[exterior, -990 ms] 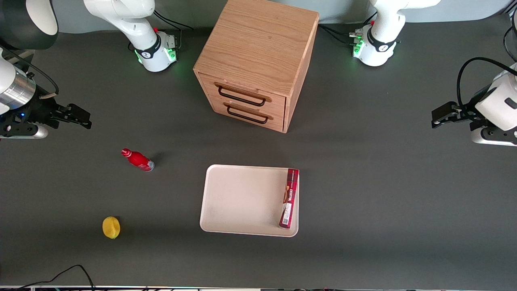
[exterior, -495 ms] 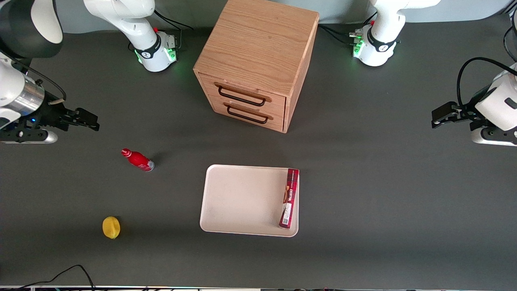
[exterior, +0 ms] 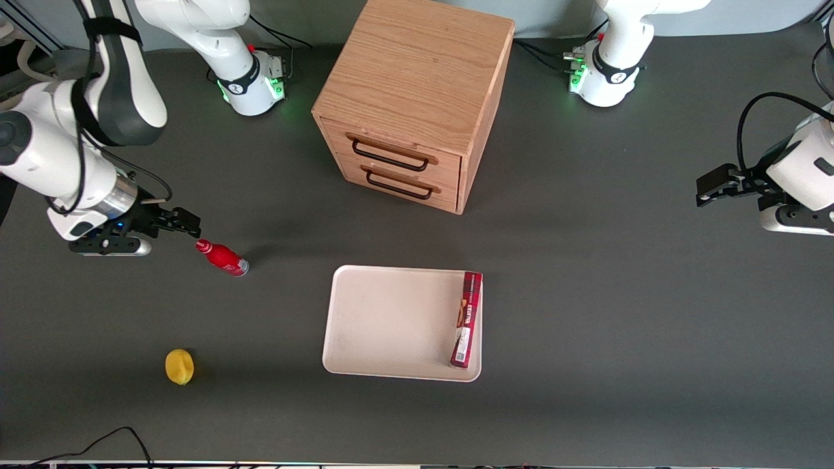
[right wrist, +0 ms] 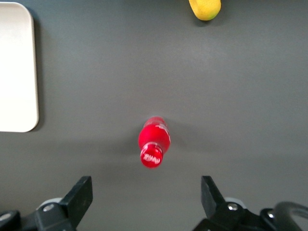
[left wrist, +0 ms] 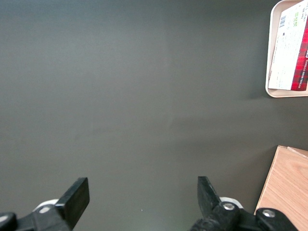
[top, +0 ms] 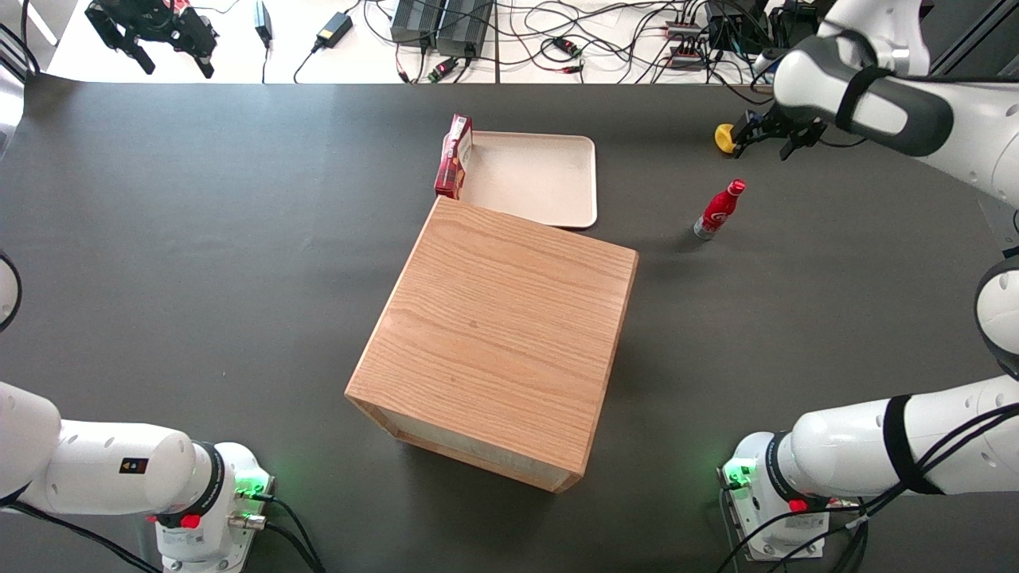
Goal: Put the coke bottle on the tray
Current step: 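Close the right gripper around the bottle's cap and neck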
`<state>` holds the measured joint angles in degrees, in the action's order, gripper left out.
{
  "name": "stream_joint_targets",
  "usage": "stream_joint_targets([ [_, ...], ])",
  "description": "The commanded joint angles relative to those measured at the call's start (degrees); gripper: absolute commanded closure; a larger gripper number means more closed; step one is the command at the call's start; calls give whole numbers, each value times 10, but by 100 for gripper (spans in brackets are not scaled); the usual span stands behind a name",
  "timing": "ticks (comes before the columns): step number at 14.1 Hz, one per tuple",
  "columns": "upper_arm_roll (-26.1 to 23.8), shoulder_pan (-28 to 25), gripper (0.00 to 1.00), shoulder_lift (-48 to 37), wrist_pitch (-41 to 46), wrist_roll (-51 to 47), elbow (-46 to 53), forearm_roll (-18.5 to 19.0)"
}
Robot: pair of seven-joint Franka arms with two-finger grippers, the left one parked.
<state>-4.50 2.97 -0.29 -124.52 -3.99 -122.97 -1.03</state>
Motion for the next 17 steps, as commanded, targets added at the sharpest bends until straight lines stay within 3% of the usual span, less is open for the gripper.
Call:
stream_joint_targets([
  [1, 5, -6, 0, -1, -70, 17, -50, -15],
  [7, -1, -7, 0, 30, -157, 19, -89, -12],
  [10, -1, -4, 8, 33, -174, 36, -104, -11],
  [12, -1, -2, 28, 32, -175, 38, -105, -11],
  [14, -1, -2, 58, 30, -175, 38, -107, -11],
  [17, -1, -1, 89, 28, -171, 46, -106, -11],
])
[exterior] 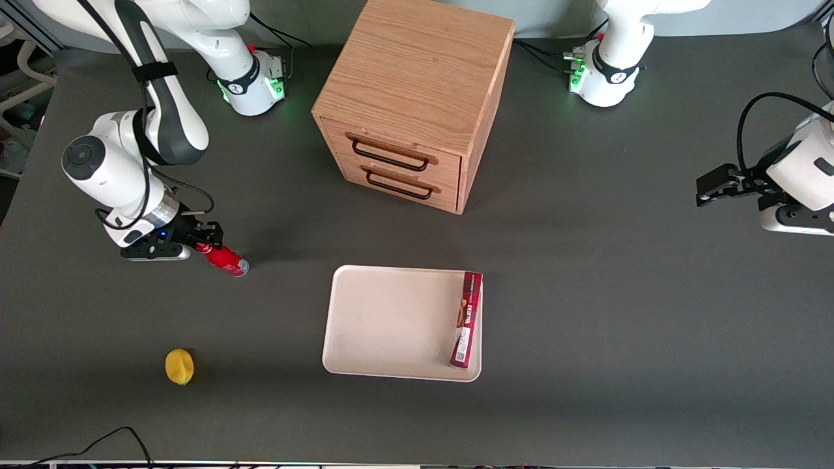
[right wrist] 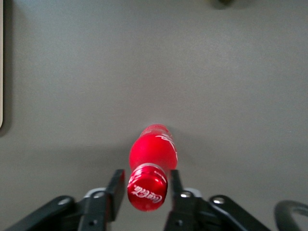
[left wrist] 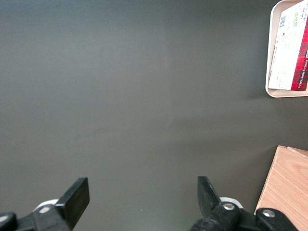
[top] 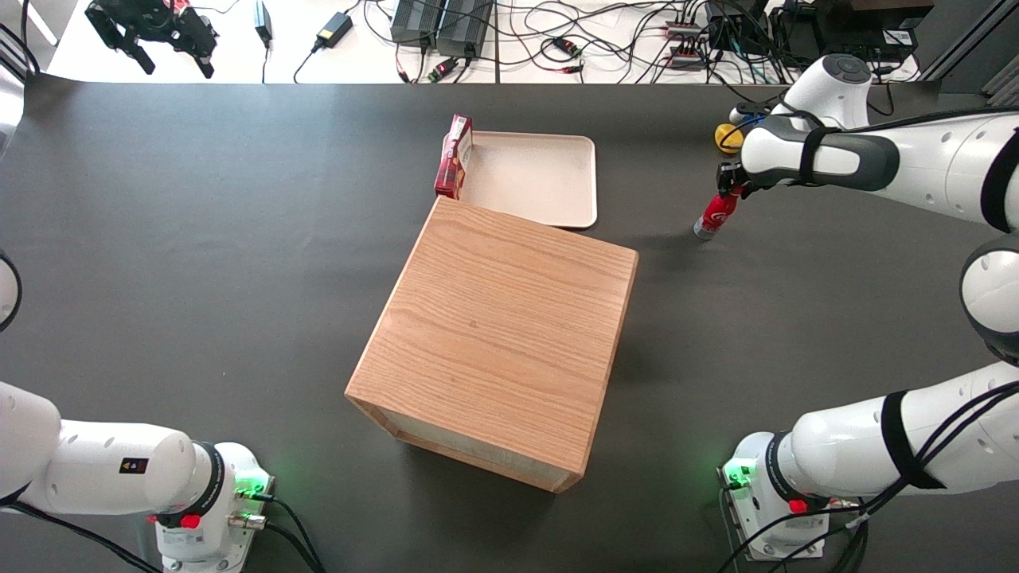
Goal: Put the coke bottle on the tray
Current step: 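Close the right gripper around the bottle's cap and neck, then lift the bottle with the right gripper and swing it toward the tray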
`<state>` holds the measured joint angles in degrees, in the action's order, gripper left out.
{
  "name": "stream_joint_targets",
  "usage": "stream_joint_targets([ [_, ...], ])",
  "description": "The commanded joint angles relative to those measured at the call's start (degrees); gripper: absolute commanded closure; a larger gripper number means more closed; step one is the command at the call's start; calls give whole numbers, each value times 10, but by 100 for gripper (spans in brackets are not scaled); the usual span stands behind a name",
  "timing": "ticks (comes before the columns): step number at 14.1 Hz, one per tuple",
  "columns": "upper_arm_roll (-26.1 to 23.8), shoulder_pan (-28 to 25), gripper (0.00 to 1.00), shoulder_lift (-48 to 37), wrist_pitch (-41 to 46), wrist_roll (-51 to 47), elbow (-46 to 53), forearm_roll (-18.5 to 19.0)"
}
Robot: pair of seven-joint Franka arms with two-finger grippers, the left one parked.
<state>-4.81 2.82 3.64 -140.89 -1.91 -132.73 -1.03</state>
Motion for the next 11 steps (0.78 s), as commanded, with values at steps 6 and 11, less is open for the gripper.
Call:
stream_joint_targets([
  [6, 2, 0, 100, -38, 64, 15, 32, -12],
  [11, 2, 0, 100, -46, 349, 10, 245, -14],
])
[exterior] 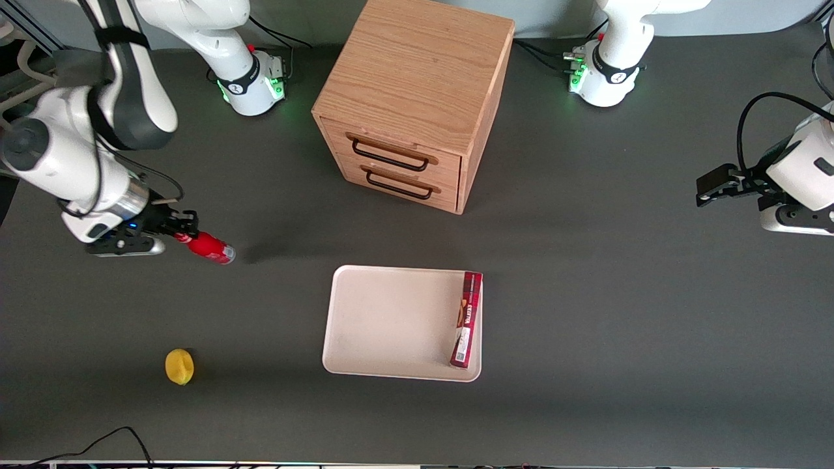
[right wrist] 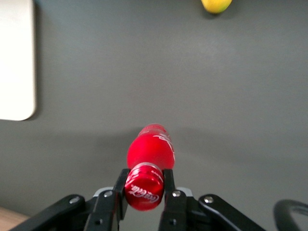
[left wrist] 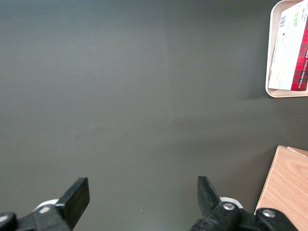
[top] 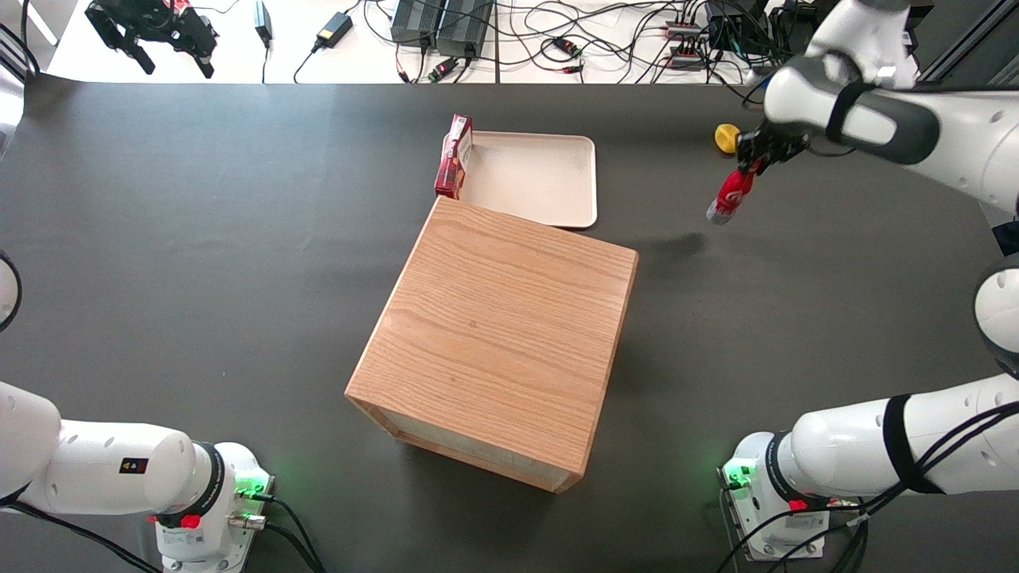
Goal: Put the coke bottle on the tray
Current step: 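Lift the bottle with the right gripper and swing it toward the tray, then lower the bottle onto the white tray's edge beside the snack box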
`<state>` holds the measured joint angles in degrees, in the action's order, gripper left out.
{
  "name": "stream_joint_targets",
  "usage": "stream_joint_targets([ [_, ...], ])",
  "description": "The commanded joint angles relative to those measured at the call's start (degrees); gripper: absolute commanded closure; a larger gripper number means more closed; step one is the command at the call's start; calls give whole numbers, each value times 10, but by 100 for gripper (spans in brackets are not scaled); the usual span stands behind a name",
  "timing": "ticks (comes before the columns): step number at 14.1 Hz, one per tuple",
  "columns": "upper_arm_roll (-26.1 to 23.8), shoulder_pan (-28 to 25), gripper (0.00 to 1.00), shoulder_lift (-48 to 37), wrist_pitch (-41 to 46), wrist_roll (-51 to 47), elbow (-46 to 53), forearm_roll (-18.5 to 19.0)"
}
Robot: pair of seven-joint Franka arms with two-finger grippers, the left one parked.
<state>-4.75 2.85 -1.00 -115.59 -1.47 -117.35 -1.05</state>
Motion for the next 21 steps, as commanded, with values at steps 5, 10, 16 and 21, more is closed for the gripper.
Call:
stream_joint_targets([
  [5, 5, 2, 100, 41, 274, 5, 281, -10],
  [10, -3, -51, 100, 171, 279, -144, 420, -7],
  [16, 8, -176, 100, 374, 227, -322, 607, -5],
  [21, 41, -231, 100, 455, 72, -349, 622, -5],
])
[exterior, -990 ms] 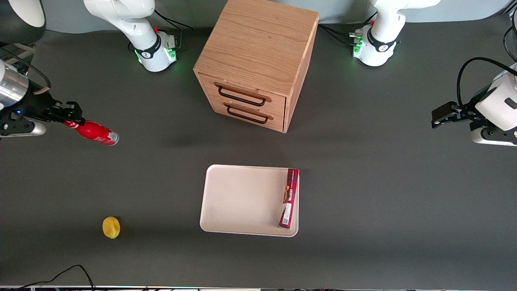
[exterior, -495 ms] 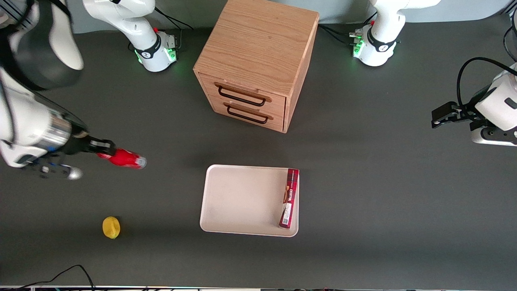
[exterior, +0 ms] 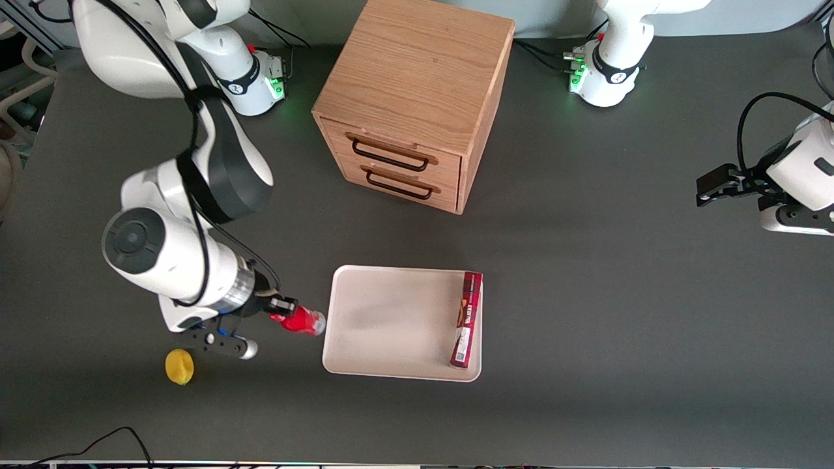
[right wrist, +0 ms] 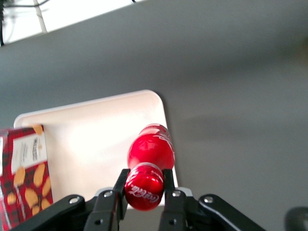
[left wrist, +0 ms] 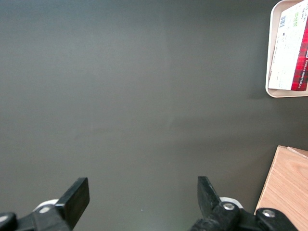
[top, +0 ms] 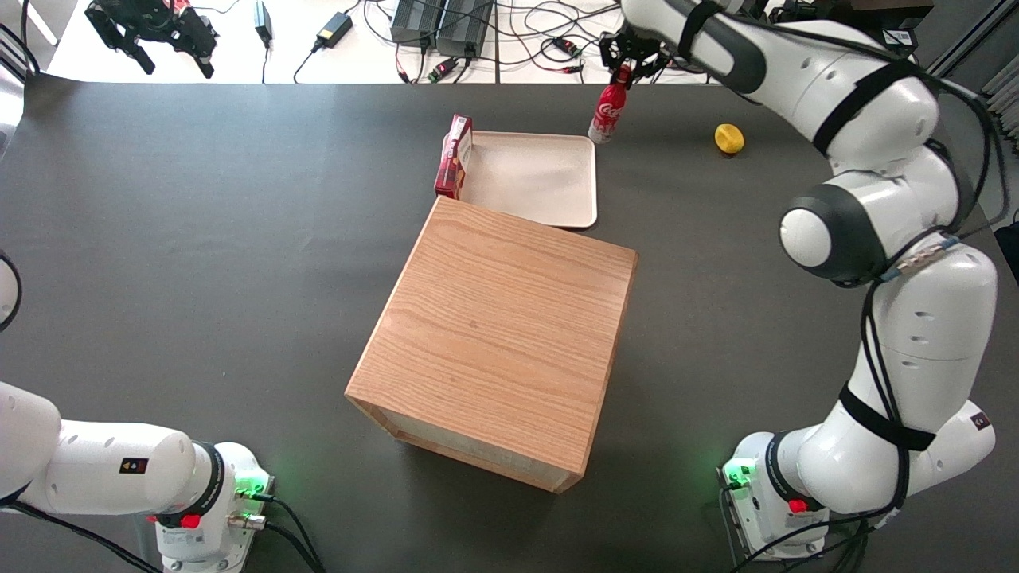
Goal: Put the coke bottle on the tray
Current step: 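Lower the bottle onto the white tray's edge beside the snack box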
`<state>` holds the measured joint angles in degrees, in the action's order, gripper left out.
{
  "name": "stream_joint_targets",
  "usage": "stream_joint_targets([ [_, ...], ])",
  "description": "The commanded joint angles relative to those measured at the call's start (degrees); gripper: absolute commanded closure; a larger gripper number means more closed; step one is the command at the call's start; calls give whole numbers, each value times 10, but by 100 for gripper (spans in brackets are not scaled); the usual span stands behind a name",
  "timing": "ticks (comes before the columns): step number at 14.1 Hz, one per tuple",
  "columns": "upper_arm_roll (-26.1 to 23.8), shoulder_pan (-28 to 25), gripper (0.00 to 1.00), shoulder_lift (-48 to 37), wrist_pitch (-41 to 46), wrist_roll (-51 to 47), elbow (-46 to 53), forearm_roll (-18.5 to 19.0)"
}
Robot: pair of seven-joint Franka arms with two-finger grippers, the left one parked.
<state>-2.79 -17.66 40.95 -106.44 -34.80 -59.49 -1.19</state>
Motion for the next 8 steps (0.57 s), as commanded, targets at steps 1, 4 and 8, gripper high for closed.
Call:
stream_joint_targets([
  [1, 41, -39, 100, 46, -38, -17, 43, -4],
  [4, 63, -64, 100, 78, -55, -17, 42, -4],
  [8, 66, -80, 100, 95, -62, -22, 39, -1],
])
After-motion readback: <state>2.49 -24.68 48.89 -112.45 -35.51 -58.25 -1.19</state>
